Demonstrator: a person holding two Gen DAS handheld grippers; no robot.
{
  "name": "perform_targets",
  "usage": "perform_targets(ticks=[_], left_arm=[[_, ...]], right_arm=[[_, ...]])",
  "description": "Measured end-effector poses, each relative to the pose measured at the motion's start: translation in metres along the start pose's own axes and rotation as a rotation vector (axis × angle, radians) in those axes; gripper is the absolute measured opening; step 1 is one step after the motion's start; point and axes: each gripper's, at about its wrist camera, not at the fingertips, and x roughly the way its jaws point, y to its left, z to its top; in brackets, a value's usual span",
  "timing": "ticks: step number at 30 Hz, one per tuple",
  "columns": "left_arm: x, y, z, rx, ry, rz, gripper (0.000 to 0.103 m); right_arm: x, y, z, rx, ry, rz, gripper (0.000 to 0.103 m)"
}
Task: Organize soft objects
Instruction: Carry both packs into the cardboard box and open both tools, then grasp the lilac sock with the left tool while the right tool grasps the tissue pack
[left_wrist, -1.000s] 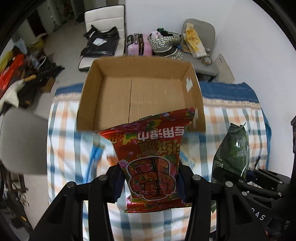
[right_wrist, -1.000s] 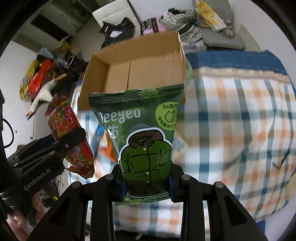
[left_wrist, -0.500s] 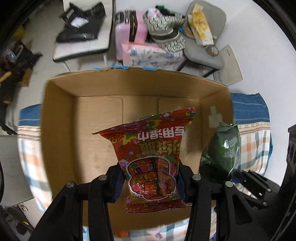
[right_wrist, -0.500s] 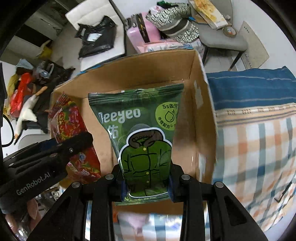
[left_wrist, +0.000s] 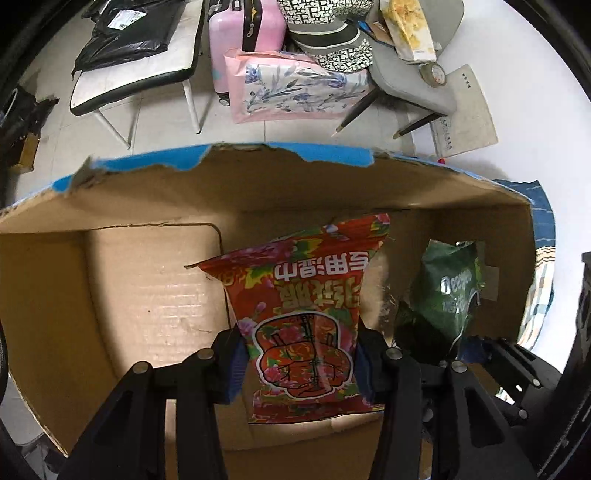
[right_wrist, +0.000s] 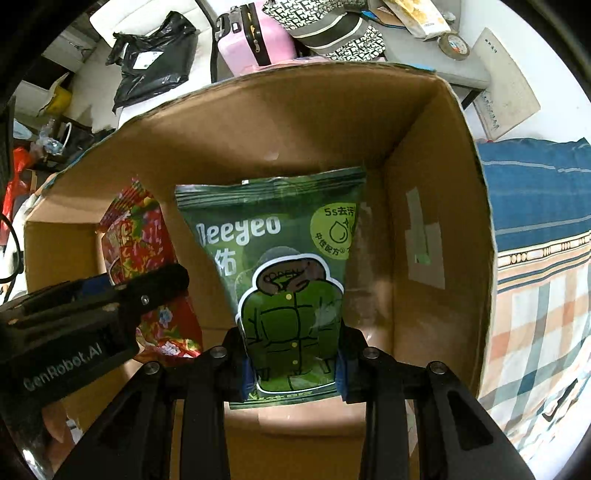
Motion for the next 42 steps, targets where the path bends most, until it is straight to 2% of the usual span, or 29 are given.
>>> perform_targets(ticks=[3, 6, 8, 10, 14, 16, 18, 19, 20, 24, 25, 30, 36, 42], left_arm=[[0.001, 0.001, 0.003, -0.03, 0.02, 0.019, 0.045], [0.002, 0.003, 0.003, -0.047, 0.026, 0.015, 0.048], [-0.002, 0.003, 0.002, -0.047, 0.018, 0.006, 0.053], [-0.007, 0.002, 0.001, -0.038, -0.002, 0.02, 0.061], [-0.023, 0.004, -0.011, -0.024, -0.036, 0.048, 0.07], [-0.027, 0.005, -0.016, -0.018, -0.051, 0.072, 0.082], [-0.035, 0.005, -0.026, -0.011, -0.071, 0.09, 0.086], [-0.037, 0.006, -0.029, -0.008, -0.076, 0.1, 0.087], [-0.04, 0.007, -0.037, -0.005, -0.081, 0.104, 0.087], [-0.047, 0.011, -0.061, -0.01, -0.096, 0.112, 0.088], [-0.05, 0.012, -0.07, -0.015, -0.108, 0.109, 0.088], [-0.065, 0.014, -0.104, -0.021, -0.174, 0.122, 0.088], [-0.097, 0.008, -0.147, -0.007, -0.286, 0.172, 0.088], [-0.134, -0.001, -0.192, -0.017, -0.381, 0.19, 0.088]], right_arm=[[0.004, 0.003, 0.007, -0.003, 0.0, -0.02, 0.036], [0.005, 0.006, 0.01, 0.0, 0.005, -0.028, 0.05], [0.005, 0.009, 0.012, -0.011, 0.005, -0.024, 0.057], [0.004, 0.013, 0.012, -0.021, 0.008, -0.025, 0.061], [-0.004, 0.017, 0.004, -0.029, -0.008, -0.045, 0.07], [-0.009, 0.019, -0.003, -0.031, -0.005, -0.043, 0.071], [-0.015, 0.021, -0.012, -0.041, -0.012, -0.043, 0.082], [-0.019, 0.022, -0.017, -0.048, -0.019, -0.045, 0.093], [-0.022, 0.023, -0.024, -0.053, -0.023, -0.047, 0.098], [-0.034, 0.027, -0.047, -0.048, -0.04, -0.045, 0.1], [-0.038, 0.027, -0.055, -0.047, -0.051, -0.051, 0.103], [-0.055, 0.032, -0.09, -0.059, -0.09, -0.078, 0.103], [-0.091, 0.034, -0.137, -0.08, -0.173, -0.117, 0.103], [-0.139, 0.041, -0.181, -0.127, -0.258, -0.086, 0.103]])
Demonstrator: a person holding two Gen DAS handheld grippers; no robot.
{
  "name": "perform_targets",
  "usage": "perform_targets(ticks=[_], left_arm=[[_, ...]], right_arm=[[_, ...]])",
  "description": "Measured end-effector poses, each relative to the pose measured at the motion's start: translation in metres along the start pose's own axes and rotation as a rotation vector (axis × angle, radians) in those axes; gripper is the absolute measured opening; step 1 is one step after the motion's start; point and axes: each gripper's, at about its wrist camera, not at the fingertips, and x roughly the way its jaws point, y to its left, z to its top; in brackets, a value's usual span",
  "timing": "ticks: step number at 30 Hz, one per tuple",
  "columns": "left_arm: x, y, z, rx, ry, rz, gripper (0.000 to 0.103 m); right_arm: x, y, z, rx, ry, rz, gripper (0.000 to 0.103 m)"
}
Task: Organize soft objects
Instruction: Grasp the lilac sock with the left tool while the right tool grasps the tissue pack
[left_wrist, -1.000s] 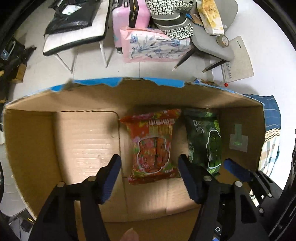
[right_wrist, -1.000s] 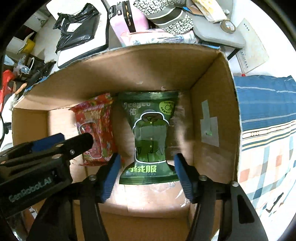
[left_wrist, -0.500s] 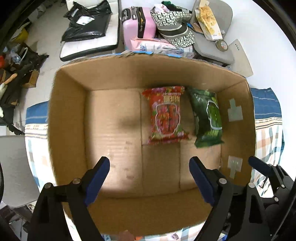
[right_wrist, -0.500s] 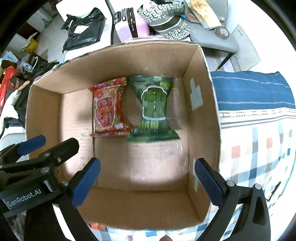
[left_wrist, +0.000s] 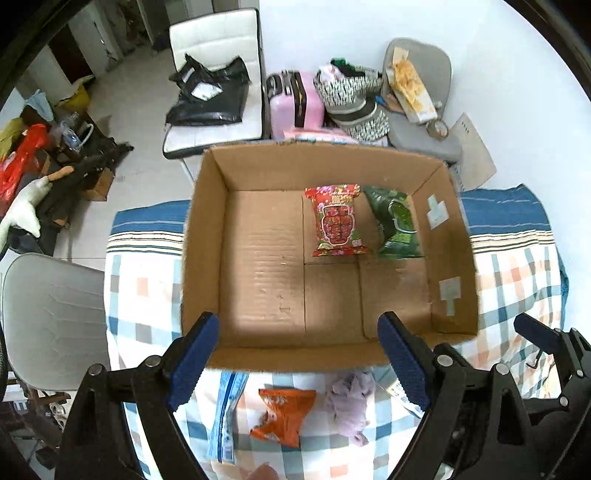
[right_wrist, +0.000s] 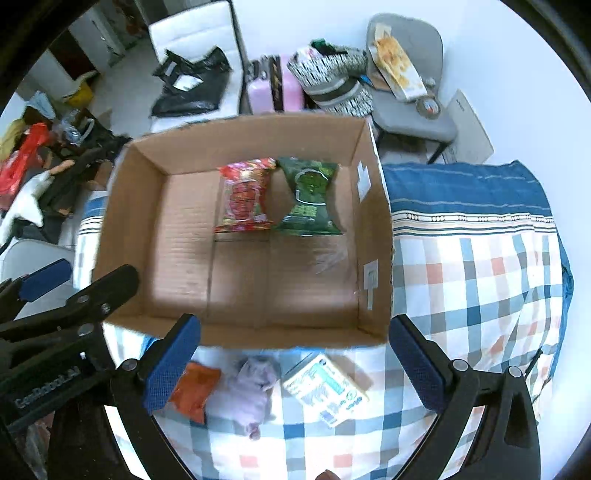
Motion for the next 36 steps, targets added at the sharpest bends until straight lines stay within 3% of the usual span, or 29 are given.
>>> perform_targets(ticks=[4, 8, 13, 18, 22, 25, 29, 33, 36], left_arm=[[-0.028, 0.004, -0.015, -0.036, -0.04, 0.003, 0.088], [-0.043, 0.022, -0.042, -0.123, -0.053, 0.003, 0.088], [-0.025, 0.045, -0.086, -0.21, -0.007, 0.055, 0.088], [0.035, 0.053, -0.133, -0.224, 0.141, 0.095, 0.088], [0.065, 0.051, -0.161, -0.224, 0.212, 0.098, 0.088], [0.074, 0.037, -0.167, -0.207, 0.226, 0.077, 0.088], [0.081, 0.015, -0.159, -0.164, 0.229, 0.051, 0.088], [0.095, -0.006, -0.149, -0.117, 0.252, 0.034, 0.088], [0.109, -0.02, -0.141, -0.096, 0.284, 0.011, 0.088]], right_arm=[[-0.028, 0.002, -0.017, -0.016, -0.028, 0.042, 0.103], [-0.032, -0.008, -0.041, -0.031, 0.012, 0.072, 0.103], [0.021, -0.027, -0.07, -0.071, 0.15, 0.06, 0.103], [0.093, -0.035, -0.092, -0.115, 0.277, 0.028, 0.103], [0.132, -0.038, -0.101, -0.129, 0.323, -0.014, 0.103], [0.152, -0.043, -0.106, -0.105, 0.355, -0.002, 0.101], [0.161, -0.052, -0.114, -0.063, 0.373, -0.007, 0.084], [0.156, -0.079, -0.131, 0.112, 0.439, 0.01, 0.078], [0.152, -0.101, -0.151, 0.247, 0.481, 0.098, 0.078]])
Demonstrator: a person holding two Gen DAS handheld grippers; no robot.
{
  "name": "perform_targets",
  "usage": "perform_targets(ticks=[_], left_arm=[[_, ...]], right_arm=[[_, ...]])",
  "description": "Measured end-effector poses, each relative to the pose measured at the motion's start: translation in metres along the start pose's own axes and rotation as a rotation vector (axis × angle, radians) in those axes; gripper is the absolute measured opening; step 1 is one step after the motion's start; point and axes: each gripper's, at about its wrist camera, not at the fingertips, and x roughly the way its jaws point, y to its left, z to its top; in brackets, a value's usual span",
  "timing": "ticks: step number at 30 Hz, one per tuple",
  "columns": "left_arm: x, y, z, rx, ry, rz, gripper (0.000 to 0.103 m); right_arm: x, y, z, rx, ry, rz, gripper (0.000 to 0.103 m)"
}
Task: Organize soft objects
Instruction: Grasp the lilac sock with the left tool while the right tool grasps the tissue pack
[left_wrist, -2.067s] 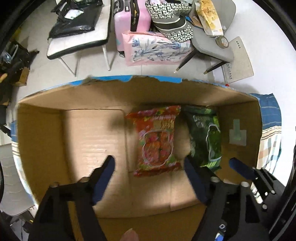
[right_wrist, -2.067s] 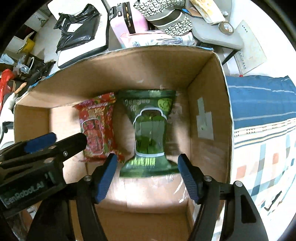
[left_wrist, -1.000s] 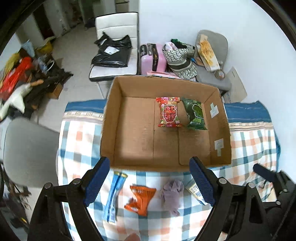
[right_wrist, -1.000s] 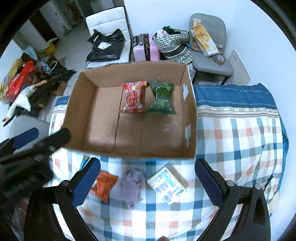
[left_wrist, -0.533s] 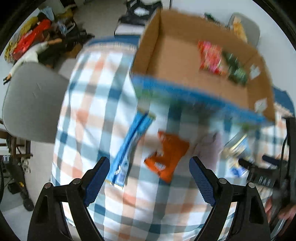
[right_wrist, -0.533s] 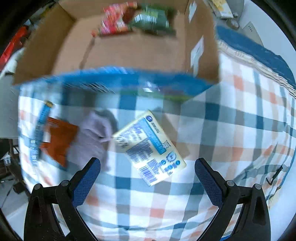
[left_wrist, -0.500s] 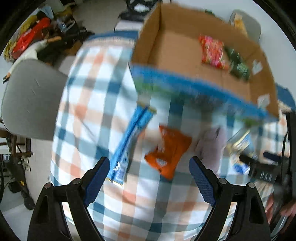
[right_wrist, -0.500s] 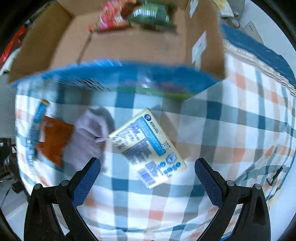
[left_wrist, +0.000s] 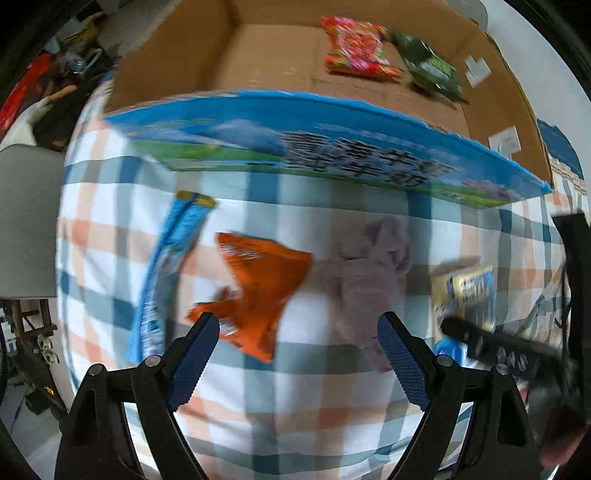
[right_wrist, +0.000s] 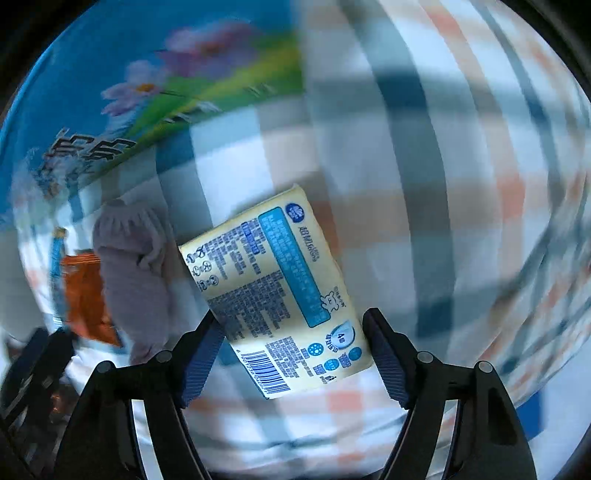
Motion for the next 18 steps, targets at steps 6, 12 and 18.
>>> perform_targets(ticks=[6, 12, 18], left_arm=[[0.037, -0.029, 0.017, 0.066, 0.086, 0.002, 0.088], [0.066, -0.053, 0.028, 0.119, 0.121, 0.019, 0.057], [0.059, -0.055, 0.004, 0.122, 0.111, 0.027, 0.036]], right_arm=[[0.009, -0.019, -0.016, -0.023, -0.019, 0.035, 0.079], [0.021, -0.015, -0.023, -0.041, 0.016, -0.007, 0.077], [0.027, -0.028, -0.041, -0.035, 0.044, -0.024, 0.076]])
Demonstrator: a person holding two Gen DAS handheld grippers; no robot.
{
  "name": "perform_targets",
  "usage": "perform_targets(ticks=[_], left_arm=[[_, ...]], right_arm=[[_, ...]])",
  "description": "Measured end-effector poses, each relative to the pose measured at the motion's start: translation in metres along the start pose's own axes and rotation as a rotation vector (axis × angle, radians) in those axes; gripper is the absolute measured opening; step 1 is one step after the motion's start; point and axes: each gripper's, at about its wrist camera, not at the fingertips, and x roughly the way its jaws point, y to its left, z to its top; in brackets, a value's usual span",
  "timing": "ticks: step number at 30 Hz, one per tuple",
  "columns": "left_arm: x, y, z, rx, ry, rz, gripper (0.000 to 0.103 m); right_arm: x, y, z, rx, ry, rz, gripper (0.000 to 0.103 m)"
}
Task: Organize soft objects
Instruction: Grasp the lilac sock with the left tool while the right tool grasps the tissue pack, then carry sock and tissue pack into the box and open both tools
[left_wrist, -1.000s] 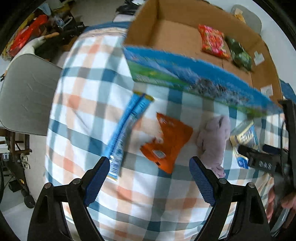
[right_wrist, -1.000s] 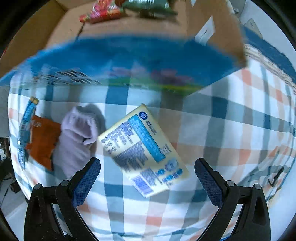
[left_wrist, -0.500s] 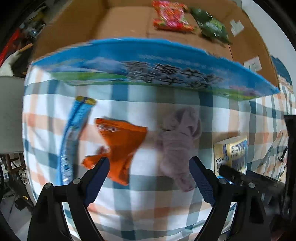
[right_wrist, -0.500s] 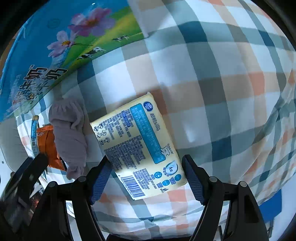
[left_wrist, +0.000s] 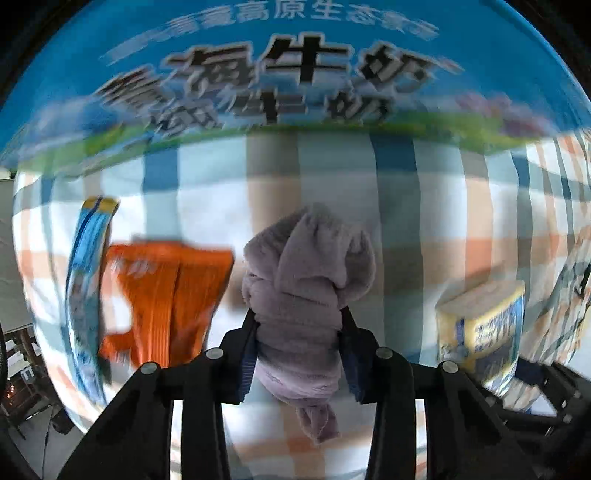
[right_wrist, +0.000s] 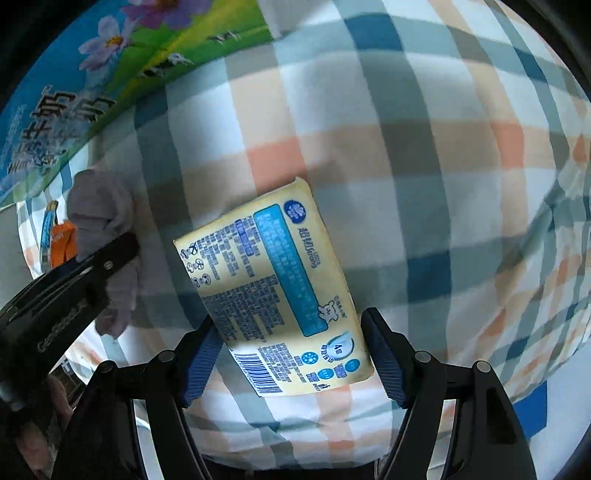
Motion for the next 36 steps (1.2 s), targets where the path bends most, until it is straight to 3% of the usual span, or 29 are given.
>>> perform_targets(ticks=[7, 13, 16, 18, 20, 25, 29, 33, 36], left_arm=[[0.01, 0.009, -0.056, -0.028, 0.055, -0.005, 0.036], [0.03, 0.009, -0.052, -0.017, 0.067, 0.009, 0.038], [0.033, 0.007, -0.049, -0.013, 0.062, 0.017, 0.038], [0.035, -0.001, -0.047, -0.017, 0.057, 0.021, 0.038], [0.038, -0.006, -0.051, -0.021, 0.052, 0.022, 0.038], [0.036, -0.006, -0.062, -0.023, 0.051, 0.021, 0.038], [0.035, 0.003, -0.064, -0.023, 0.05, 0.026, 0.038], [0.029, 0.003, -0.065, -0.027, 0.039, 0.026, 0.036], [0.019, 0.003, -0.072, -0.022, 0.019, 0.023, 0.035]], right_arm=[[0.007, -0.009, -0.031, -0.031, -0.021, 0.004, 0.076], [0.008, 0.012, -0.049, -0.197, -0.085, -0.142, 0.083], [0.016, 0.026, -0.058, -0.254, -0.074, -0.186, 0.085], [0.029, 0.033, -0.053, -0.229, -0.046, -0.164, 0.085], [0.035, 0.028, -0.04, -0.175, -0.015, -0.11, 0.071], [0.042, 0.008, -0.041, -0.038, 0.007, -0.02, 0.071], [0.046, 0.008, -0.037, -0.041, -0.001, -0.048, 0.07], [0.049, 0.035, -0.039, -0.053, -0.017, -0.08, 0.07], [0.055, 0.043, -0.053, -0.057, -0.027, -0.06, 0.069]])
